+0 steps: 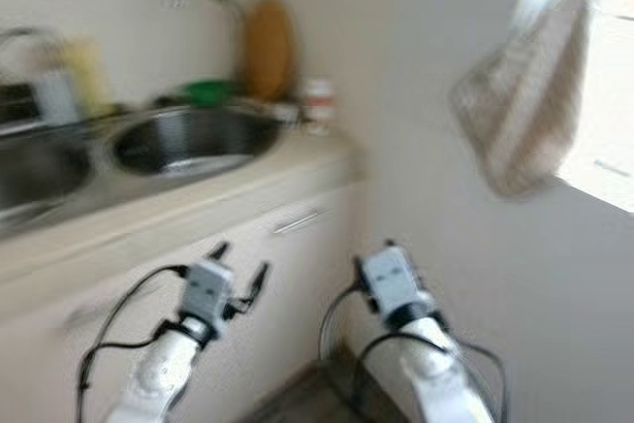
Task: Kitchen organization
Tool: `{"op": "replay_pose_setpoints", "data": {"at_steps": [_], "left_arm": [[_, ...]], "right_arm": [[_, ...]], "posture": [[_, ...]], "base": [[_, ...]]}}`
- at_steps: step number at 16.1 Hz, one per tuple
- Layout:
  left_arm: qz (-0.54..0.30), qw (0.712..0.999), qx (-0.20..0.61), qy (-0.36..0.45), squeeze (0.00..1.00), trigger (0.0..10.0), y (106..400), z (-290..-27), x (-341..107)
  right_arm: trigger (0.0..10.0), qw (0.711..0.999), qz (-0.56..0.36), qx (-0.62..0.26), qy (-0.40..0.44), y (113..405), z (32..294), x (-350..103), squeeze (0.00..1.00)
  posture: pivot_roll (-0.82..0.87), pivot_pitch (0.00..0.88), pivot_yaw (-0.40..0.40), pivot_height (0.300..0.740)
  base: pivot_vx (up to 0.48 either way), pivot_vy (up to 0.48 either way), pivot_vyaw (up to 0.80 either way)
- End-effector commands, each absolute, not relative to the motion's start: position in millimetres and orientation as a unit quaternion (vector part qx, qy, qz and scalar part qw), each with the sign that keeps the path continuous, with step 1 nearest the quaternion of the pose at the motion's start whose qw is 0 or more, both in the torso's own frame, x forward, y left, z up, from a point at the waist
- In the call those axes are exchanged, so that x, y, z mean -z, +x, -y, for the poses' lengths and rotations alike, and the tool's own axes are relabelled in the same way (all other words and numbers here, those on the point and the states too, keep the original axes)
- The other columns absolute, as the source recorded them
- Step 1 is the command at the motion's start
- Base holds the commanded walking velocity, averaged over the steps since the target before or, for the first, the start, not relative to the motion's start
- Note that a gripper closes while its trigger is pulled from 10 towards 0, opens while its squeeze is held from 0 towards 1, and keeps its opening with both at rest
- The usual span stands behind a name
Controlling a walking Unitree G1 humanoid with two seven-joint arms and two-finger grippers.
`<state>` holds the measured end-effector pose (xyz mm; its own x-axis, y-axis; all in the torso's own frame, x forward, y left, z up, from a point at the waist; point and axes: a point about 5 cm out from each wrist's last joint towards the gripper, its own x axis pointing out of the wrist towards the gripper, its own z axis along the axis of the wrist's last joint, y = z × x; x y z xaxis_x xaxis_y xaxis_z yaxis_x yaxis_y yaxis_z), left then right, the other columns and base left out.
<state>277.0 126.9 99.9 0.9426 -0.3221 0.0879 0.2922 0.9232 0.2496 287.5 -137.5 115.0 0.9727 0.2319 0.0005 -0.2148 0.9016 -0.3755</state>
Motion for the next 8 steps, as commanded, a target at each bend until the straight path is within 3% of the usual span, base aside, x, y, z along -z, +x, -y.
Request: {"op": "replay_pose_setpoints", "data": {"at_steps": [1, 2, 5, 7, 8], "left_arm": [[0.06, 0.976, 0.173, 0.117, 0.0, 10.0, 276.9, -119.1, -98.8], [0.058, 0.976, 0.176, 0.118, 0.0, 10.0, 276.5, -119.1, -98.6], [0.056, 0.976, 0.176, 0.118, 0.0, 10.0, 276.5, -120.1, -97.9], [0.056, 0.975, 0.177, 0.119, 0.0, 10.0, 276.5, -120.0, -97.6], [0.055, 0.975, 0.179, 0.121, 0.0, 10.0, 276.6, -119.5, -96.9]], "right_arm": [[10.0, 0.974, 0.019, -0.105, -0.2, 287.4, 143.2, -116.8, 0.0], [10.0, 0.974, 0.013, -0.103, -0.201, 287.0, 142.9, -116.4, 0.0], [10.0, 0.975, 0.007, -0.095, -0.199, 287.7, 144.8, -116.6, 0.0], [10.0, 0.976, 0.0, -0.086, -0.198, 287.9, 147.2, -115.4, 0.0], [10.0, 0.977, -0.002, -0.078, -0.198, 288.5, 149.0, -116.1, 0.0]], "posture": [[-0.03, 0.0, 0.0, 0.74], [-0.03, 0.0, -0.001, 0.74], [-0.02, 0.0, -0.002, 0.74], [-0.02, 0.0, -0.002, 0.74], [-0.03, 0.0, -0.001, 0.74]], "base": [[0.0, 0.476, -0.8], [0.0, 0.476, -0.8], [0.0, 0.476, 0.0], [0.0, 0.476, -0.8], [0.0, 0.476, 0.0]]}}
